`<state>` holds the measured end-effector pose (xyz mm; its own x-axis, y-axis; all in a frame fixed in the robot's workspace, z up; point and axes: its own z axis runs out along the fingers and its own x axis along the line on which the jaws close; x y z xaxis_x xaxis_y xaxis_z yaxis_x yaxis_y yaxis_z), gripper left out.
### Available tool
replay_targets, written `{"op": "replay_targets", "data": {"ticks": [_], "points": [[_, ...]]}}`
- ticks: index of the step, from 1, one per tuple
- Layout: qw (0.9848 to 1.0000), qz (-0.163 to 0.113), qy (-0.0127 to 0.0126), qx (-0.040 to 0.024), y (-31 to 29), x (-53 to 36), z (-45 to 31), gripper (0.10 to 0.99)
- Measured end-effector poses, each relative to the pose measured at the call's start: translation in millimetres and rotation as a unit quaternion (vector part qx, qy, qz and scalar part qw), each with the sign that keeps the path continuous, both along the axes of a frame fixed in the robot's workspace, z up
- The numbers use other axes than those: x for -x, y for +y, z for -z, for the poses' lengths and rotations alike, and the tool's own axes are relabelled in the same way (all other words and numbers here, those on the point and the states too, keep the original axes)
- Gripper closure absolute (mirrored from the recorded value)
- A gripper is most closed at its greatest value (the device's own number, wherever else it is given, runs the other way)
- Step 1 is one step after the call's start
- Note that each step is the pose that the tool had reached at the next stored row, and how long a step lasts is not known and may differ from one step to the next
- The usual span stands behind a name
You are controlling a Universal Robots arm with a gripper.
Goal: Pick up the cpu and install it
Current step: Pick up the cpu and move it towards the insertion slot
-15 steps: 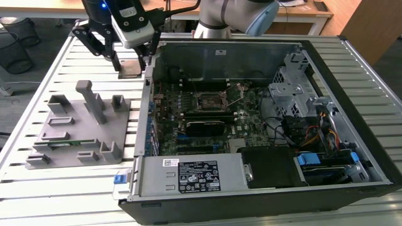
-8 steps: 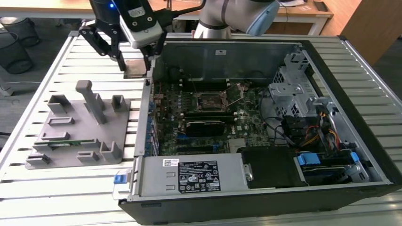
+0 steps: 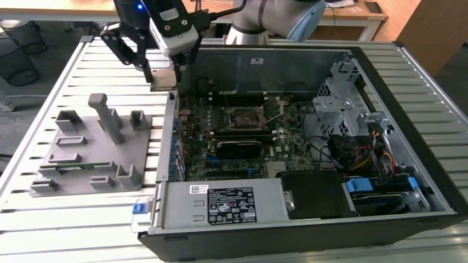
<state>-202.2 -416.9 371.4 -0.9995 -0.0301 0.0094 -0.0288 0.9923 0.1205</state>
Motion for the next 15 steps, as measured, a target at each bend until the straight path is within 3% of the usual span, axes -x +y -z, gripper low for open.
{"op": "replay_targets", "data": {"ticks": [8, 15], "points": [[1.0, 0.0, 0.0, 0.0, 0.0, -9.6, 0.0, 0.561], [1.0, 0.0, 0.0, 0.0, 0.2, -12.2, 0.0, 0.561]]}}
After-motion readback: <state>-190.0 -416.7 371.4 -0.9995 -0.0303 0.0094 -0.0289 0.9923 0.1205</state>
